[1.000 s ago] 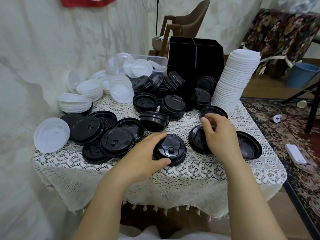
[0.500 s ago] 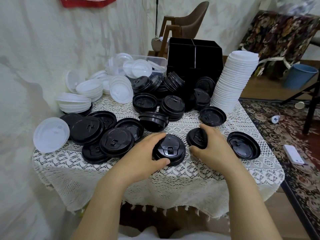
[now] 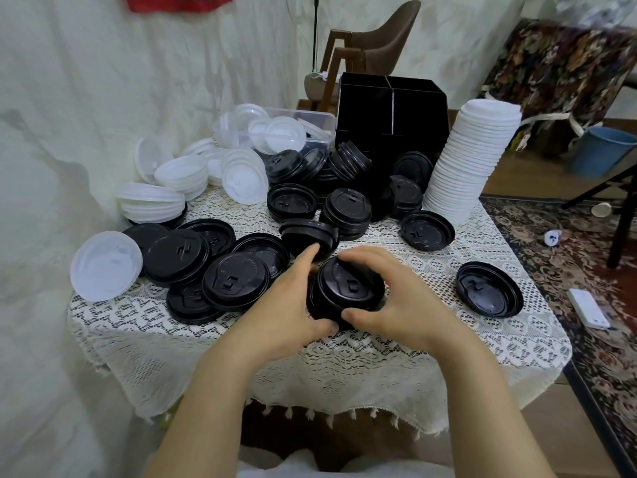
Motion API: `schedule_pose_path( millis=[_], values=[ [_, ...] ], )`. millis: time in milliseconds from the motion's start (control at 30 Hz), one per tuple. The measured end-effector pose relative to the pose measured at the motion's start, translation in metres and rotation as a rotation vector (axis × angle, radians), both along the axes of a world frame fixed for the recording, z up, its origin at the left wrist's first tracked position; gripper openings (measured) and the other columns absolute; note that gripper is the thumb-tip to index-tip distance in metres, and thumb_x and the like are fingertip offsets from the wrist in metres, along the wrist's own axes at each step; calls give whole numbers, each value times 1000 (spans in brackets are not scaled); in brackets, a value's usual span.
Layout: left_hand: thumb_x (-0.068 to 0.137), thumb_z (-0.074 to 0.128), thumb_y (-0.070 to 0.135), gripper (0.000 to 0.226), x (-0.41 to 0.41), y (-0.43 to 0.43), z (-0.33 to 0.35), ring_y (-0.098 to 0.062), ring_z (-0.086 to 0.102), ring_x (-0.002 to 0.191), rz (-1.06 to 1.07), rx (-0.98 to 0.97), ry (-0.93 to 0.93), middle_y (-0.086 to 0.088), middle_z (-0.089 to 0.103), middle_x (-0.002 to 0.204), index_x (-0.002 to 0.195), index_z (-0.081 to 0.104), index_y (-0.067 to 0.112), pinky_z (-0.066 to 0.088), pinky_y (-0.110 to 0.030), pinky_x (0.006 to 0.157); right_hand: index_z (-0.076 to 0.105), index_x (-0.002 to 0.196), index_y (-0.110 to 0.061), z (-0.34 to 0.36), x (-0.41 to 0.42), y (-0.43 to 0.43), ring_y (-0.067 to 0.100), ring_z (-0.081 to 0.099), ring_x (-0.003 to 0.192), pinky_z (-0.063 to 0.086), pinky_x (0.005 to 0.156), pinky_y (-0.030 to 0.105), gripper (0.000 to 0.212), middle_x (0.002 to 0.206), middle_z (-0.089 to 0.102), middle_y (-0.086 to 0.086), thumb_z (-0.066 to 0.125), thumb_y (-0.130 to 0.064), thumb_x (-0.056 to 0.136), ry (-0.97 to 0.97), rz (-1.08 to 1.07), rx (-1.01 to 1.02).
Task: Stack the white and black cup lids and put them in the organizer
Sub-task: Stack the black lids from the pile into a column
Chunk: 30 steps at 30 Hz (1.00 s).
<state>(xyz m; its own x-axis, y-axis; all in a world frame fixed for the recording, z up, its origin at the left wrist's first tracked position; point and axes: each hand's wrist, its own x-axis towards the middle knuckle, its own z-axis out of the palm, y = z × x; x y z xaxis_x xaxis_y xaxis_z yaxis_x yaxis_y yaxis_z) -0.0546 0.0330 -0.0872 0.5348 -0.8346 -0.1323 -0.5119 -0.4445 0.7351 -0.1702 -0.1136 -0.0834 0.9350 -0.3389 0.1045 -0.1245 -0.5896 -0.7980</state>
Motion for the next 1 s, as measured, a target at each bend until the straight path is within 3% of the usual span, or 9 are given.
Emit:
schedule_pose_path(
  millis=[167,367,467,567,633,700,833,900,1000],
  values=[
    [76,80,25,114,1,0,-2,-7,26,140,4,3,-6,13,23,156,151,-4,39,24,-19,105,48,139,-27,-5,7,3,-7,44,121,32,95,0,73,135,44,-18,79,-13,74,52,30,-17],
    [77,79,25,106,0,1,0,-4,21,142,-10,6,-32,14,23,156,152,6,37,21,-20,110,43,144,-27,-7,6,1,-1,43,124,31,101,5,77,137,43,-17,80,-14,77,113,40,-5],
    [80,77,22,97,-1,2,2,6,23,131,-35,6,-52,21,25,147,152,13,35,20,-8,101,39,147,-27,-8,6,3,1,41,127,31,109,15,82,139,40,-17,81,-16,77,146,49,-18],
    [83,73,21,89,0,2,2,12,22,119,-56,-1,-62,24,26,142,151,18,34,18,5,88,36,149,-29,-8,7,3,-3,38,125,28,106,10,85,138,36,-20,81,-16,77,169,48,-32],
    [86,70,23,83,0,3,2,10,22,127,-56,-12,-67,22,23,151,151,19,34,16,-3,98,33,149,-29,-8,7,2,-3,38,123,27,99,4,87,135,37,-22,81,-17,77,188,35,-18],
    [87,68,25,79,-1,3,2,11,22,128,-48,-33,-64,21,24,152,151,22,33,17,-7,101,32,150,-29,-8,8,2,-2,40,123,28,101,8,90,134,38,-22,82,-18,76,200,22,-9],
    [86,70,30,77,-2,1,1,16,21,122,-49,-58,-74,29,27,138,150,26,33,13,4,94,31,150,-31,-6,9,2,-1,41,123,30,103,14,93,133,39,-22,84,-20,74,214,14,-3],
    [87,69,29,76,0,0,0,14,20,124,-48,-44,-88,26,26,146,150,26,32,15,-4,101,30,150,-31,-5,9,1,-1,41,124,31,103,13,94,136,39,-21,84,-18,74,230,25,0],
    [88,68,28,76,1,1,-1,8,23,133,-47,-33,-98,21,24,154,150,25,34,17,-12,107,30,152,-30,-3,4,-3,2,40,130,33,112,24,87,144,39,-17,79,-18,81,247,76,34]
  ],
)
